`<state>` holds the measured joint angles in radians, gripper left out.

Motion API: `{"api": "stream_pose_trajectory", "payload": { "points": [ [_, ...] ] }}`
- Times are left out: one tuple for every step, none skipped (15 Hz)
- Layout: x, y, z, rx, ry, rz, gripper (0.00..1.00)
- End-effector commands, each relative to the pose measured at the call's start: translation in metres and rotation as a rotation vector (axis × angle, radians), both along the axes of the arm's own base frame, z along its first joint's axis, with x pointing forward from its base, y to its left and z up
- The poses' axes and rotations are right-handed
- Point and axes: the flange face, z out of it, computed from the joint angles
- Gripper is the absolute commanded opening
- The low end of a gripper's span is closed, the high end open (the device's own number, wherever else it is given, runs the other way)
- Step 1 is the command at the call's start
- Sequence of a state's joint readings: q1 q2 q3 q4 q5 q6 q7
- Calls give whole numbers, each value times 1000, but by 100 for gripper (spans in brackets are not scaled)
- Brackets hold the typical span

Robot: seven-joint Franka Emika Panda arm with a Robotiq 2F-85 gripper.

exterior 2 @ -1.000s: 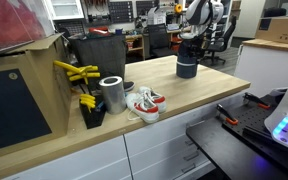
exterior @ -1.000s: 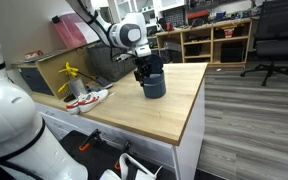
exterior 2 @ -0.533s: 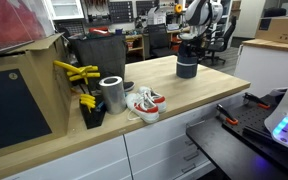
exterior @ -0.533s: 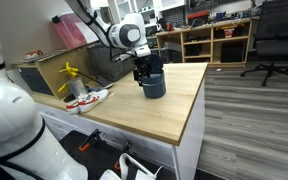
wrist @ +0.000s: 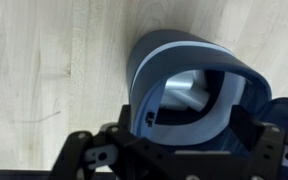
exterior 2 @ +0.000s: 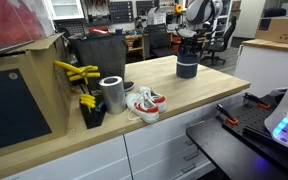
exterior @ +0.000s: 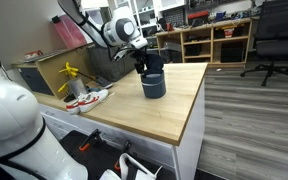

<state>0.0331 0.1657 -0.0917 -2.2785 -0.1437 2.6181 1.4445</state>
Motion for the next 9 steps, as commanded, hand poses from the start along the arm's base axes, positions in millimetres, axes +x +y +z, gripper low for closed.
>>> {"api": "stream_pose_trajectory", "payload": {
  "points": [
    [-12, 8, 24, 6, -43, 20, 100],
    [-14, 10, 30, 15, -43, 25, 100],
    [-16, 12, 34, 23, -47, 31, 100],
    [-18, 14, 39, 30, -49, 36, 100],
    [-20, 17, 43, 39, -51, 42, 100],
    [-23, 20, 46, 50, -48, 53, 100],
    [-25, 24, 50, 64, -46, 66, 100],
    [-29, 27, 53, 77, -42, 80, 100],
    [-32, 31, 56, 92, -39, 96, 100]
  ]
}}
